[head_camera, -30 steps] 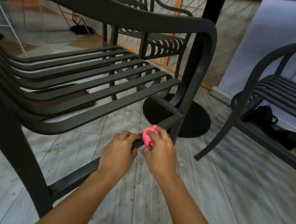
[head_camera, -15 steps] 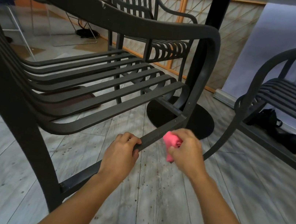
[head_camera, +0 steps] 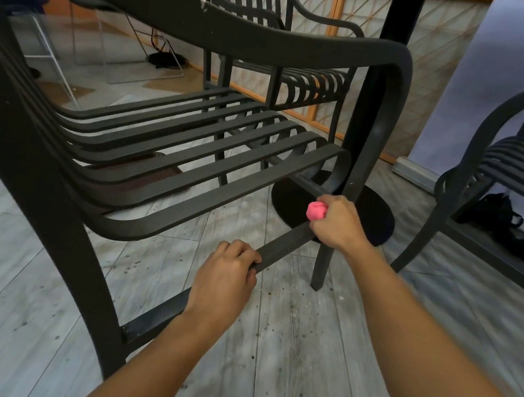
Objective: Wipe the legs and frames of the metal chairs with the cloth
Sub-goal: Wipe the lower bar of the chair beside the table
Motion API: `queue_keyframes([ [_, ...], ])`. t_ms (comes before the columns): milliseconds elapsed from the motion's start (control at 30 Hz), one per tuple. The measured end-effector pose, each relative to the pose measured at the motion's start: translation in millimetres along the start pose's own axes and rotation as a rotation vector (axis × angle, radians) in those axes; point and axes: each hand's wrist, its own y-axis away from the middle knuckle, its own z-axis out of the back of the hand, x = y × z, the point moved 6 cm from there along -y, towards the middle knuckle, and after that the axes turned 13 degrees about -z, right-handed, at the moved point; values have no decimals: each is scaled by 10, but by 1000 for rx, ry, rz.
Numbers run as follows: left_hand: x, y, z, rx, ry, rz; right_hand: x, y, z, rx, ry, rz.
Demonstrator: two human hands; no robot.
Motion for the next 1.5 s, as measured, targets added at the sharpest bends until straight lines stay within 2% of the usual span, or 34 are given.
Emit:
queue_keyframes([
  [267,-22,0,-7,9,-6,9,132,329,-183,22,95,130],
  [533,-73,83,55,7,-27,-2,173,763,-362,-10,67,198],
  [767,-119,169,118,8,-6,-16,43,1051,-496,24,-81,142],
  [1000,-163,315,170,6,2,-58,-282,1387,-796,108,-109,100],
  [1300,-211,515,74,35,-11,-139,-624,1660,-930,99,-112,-26],
  [1500,-396,616,26,125,55,-193,-528,1806,-718,46,-145,6],
])
